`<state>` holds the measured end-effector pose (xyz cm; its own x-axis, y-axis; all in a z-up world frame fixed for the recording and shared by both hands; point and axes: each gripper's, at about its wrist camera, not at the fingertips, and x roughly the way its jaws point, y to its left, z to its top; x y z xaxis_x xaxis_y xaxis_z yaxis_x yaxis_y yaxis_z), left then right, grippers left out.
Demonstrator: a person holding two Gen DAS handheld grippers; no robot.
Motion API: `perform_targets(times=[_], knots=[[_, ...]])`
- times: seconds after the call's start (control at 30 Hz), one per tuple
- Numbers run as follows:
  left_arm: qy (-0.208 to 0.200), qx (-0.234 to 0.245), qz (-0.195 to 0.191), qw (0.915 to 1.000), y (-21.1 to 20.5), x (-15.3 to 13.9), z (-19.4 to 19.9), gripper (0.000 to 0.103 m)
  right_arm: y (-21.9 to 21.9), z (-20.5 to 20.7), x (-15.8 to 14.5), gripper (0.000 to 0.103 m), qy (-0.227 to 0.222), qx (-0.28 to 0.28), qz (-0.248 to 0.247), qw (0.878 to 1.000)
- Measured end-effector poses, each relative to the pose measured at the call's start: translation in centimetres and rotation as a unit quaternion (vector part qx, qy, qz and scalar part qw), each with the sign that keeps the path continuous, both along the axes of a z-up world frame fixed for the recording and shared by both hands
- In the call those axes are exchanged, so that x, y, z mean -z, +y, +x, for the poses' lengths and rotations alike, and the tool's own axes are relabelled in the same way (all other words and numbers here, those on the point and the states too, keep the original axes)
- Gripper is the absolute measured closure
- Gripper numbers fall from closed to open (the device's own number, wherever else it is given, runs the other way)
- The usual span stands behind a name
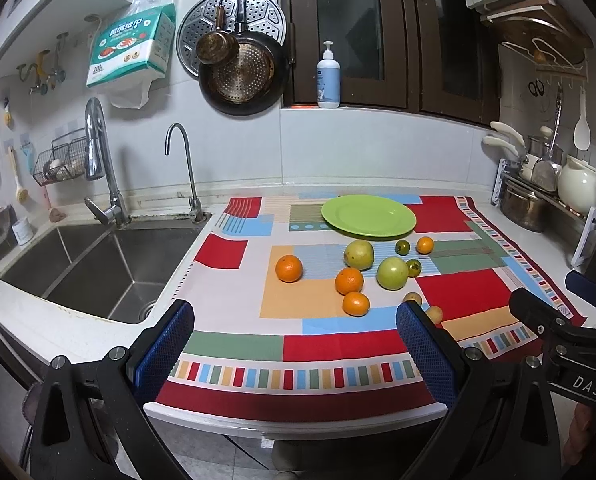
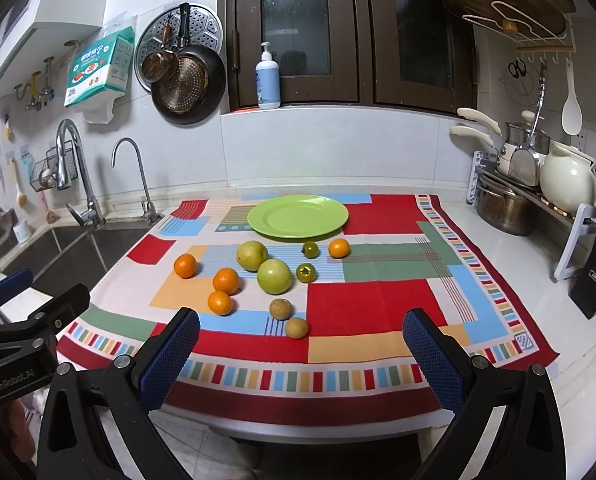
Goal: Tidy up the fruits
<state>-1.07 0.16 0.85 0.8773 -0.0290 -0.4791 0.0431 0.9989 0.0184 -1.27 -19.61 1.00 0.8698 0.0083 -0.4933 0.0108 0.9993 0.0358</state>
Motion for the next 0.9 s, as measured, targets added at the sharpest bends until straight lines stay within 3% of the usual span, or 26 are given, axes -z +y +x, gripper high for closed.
perform_targets(times=[0.9], knots=[[0.005,0.004,0.006,1.0000,0.25,0.03,0.94,0.000,0.05,0.58,-0.06,0.000,0.008,0.005,0.002,1.000]])
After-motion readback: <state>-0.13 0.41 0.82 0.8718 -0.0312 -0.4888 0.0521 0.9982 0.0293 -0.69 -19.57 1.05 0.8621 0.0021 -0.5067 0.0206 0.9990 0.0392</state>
